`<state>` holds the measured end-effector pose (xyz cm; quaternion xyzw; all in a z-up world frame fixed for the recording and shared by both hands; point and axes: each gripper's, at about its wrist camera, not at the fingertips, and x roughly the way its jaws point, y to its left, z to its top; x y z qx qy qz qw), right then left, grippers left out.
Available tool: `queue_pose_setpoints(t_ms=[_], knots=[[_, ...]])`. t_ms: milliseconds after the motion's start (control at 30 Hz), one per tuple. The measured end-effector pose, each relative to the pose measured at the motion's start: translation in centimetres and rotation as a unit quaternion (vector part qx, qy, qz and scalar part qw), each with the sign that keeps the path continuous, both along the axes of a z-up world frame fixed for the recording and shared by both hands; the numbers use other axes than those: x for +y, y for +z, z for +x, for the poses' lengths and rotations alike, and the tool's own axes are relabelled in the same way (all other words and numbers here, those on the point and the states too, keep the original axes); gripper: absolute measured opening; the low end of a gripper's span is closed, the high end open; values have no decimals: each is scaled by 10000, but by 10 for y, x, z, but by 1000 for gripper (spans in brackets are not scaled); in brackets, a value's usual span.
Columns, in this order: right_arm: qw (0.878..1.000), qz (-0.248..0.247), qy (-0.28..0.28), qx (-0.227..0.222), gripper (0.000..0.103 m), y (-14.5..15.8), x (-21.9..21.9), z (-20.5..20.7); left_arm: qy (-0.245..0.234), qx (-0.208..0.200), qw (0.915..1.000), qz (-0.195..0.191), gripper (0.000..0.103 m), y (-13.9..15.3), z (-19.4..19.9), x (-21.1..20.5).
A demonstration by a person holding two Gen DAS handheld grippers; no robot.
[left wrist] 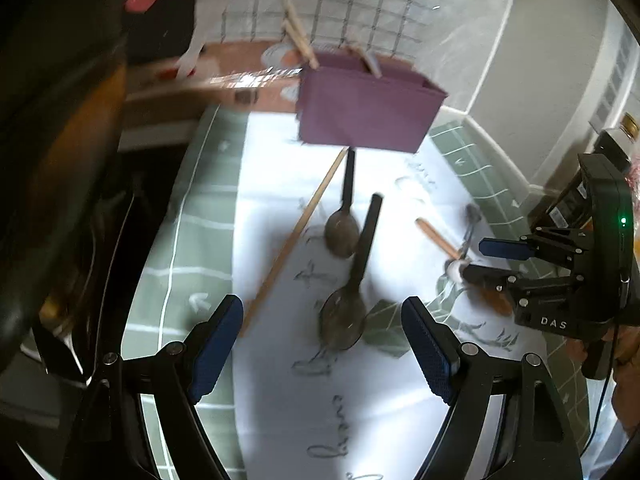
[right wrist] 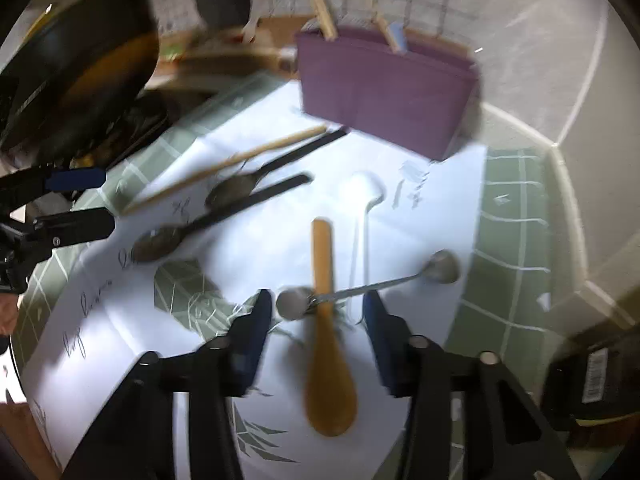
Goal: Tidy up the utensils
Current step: 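Lower the right gripper onto the white-ball-handled metal spoon and grasp it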
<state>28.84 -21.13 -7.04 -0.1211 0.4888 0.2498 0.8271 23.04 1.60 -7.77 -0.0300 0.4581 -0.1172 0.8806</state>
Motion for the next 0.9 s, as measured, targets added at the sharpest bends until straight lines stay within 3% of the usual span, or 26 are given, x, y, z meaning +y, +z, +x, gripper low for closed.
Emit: queue_pose_setpoints(t_ms=[367, 600, 700, 800, 900], knots=[[9990, 326, -95, 287, 37, -8, 0, 14, -212, 242, 9992, -233, 82, -11, 13, -4], [9996, 192, 194, 24, 37, 3, -2, 6, -536, 243, 9982, 74, 82, -16, 15, -25], [9984, -216, 463, -253, 37, 8, -5, 6, -534, 240, 9981, 173, 82, -16, 15, -21], [9929, -810, 788, -361, 38, 2, -7, 7, -341, 339, 9988, 18, 82, -18, 19, -10], [9878, -1103, 1046, -340, 38, -5, -10, 8, -130, 449, 9987, -208, 82, -21, 24, 1]])
